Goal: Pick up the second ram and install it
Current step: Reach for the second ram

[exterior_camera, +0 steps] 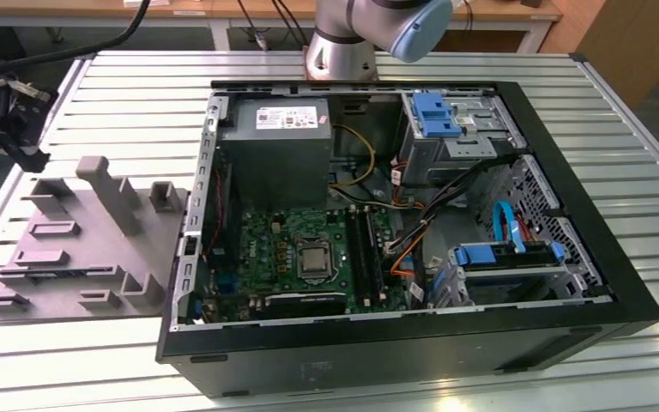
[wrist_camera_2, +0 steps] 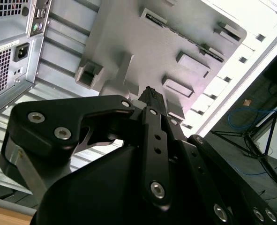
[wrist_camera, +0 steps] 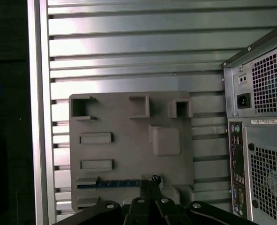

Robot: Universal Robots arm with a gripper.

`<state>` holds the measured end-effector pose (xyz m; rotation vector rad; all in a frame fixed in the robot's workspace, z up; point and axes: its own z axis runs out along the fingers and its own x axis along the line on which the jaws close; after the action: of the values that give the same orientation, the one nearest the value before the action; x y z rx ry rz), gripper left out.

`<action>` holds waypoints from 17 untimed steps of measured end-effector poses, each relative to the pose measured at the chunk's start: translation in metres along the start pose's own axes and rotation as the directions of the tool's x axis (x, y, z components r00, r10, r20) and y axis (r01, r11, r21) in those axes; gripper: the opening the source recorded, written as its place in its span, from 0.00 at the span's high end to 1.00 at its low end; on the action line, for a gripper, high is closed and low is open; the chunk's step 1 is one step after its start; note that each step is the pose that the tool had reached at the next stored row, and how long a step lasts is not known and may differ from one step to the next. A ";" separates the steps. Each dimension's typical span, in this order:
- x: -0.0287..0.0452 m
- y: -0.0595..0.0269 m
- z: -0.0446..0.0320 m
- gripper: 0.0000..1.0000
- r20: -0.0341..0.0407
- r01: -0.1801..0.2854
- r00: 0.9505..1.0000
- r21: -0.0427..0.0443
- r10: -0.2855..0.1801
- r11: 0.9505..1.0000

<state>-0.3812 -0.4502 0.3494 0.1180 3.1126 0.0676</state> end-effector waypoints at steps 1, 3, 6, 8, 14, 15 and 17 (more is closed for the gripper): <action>0.0007 -0.0015 0.0011 0.89 0.000 0.000 1.000 0.000 0.000 1.000; 0.0022 -0.0044 0.0033 0.89 0.000 0.000 1.000 0.000 0.000 1.000; 0.0042 -0.0088 0.0073 0.89 0.000 0.000 1.000 0.000 0.000 1.000; 0.0054 -0.0115 0.0101 0.89 0.000 0.000 1.000 0.000 0.000 1.000; 0.0085 -0.0194 0.0183 0.89 0.000 0.000 1.000 0.000 0.000 1.000; 0.0090 -0.0206 0.0195 0.89 0.000 0.000 1.000 0.000 0.000 1.000; 0.0100 -0.0227 0.0219 0.89 0.000 0.000 1.000 0.000 0.000 1.000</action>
<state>-0.3923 -0.4712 0.3262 0.1180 3.1126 0.0676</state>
